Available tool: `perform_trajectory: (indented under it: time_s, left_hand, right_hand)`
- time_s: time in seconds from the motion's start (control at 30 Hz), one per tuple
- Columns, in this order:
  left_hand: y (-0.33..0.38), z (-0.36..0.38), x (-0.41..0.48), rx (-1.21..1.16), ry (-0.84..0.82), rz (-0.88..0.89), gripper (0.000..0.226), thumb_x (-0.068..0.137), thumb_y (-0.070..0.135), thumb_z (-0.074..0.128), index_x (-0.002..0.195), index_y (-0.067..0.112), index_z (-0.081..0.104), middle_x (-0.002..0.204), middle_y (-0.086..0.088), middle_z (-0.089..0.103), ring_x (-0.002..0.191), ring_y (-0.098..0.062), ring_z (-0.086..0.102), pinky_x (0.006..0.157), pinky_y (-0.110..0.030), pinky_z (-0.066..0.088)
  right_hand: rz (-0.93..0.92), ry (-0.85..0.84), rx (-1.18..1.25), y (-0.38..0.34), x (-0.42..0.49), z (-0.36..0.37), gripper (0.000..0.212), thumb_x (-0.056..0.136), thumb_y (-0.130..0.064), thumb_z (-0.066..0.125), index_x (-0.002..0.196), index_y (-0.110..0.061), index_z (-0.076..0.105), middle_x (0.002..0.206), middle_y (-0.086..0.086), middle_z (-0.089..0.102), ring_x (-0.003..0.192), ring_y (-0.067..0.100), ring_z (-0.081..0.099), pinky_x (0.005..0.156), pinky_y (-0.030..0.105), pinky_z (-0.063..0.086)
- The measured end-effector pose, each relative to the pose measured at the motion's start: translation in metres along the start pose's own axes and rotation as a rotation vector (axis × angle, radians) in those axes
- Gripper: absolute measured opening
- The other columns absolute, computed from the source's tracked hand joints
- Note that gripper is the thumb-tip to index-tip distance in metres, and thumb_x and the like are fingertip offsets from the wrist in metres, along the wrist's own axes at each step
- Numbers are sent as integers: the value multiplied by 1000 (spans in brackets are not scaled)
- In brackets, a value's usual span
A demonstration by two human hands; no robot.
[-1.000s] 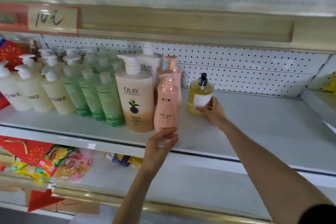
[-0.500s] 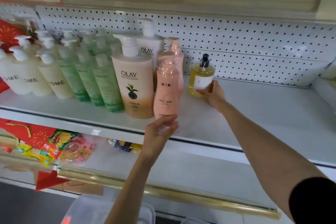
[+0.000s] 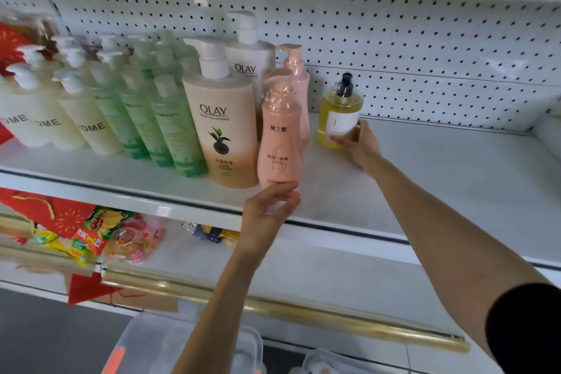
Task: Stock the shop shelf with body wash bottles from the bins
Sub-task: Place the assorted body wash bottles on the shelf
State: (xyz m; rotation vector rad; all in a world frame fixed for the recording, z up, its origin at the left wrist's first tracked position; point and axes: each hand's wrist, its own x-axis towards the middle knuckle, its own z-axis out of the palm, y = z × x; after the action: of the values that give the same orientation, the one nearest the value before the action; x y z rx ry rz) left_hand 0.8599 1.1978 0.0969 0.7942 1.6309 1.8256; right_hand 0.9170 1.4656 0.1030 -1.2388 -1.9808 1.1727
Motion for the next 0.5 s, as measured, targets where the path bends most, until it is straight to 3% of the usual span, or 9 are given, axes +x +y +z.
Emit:
perform_trajectory:
  time_s: [0.23, 0.5]
  left_hand:
    - [0, -1, 0, 17, 7, 4, 20, 80, 11, 73, 97, 21, 73, 91, 4, 74, 96, -8, 65, 95, -33, 50]
    - [0, 0, -1, 30, 1, 13, 22, 80, 10, 73, 97, 24, 73, 89, 4, 74, 93, -11, 65, 92, -33, 51]
  right_hand:
    - [-21, 59, -154, 4, 0, 9, 74, 79, -54, 68, 138, -24, 35, 129, 2, 57, 115, 28, 54, 93, 39, 45]
    - [-44, 77, -202, 3, -2, 8, 70, 80, -54, 66, 136, -23, 38, 127, 3, 59, 114, 28, 55, 91, 37, 44]
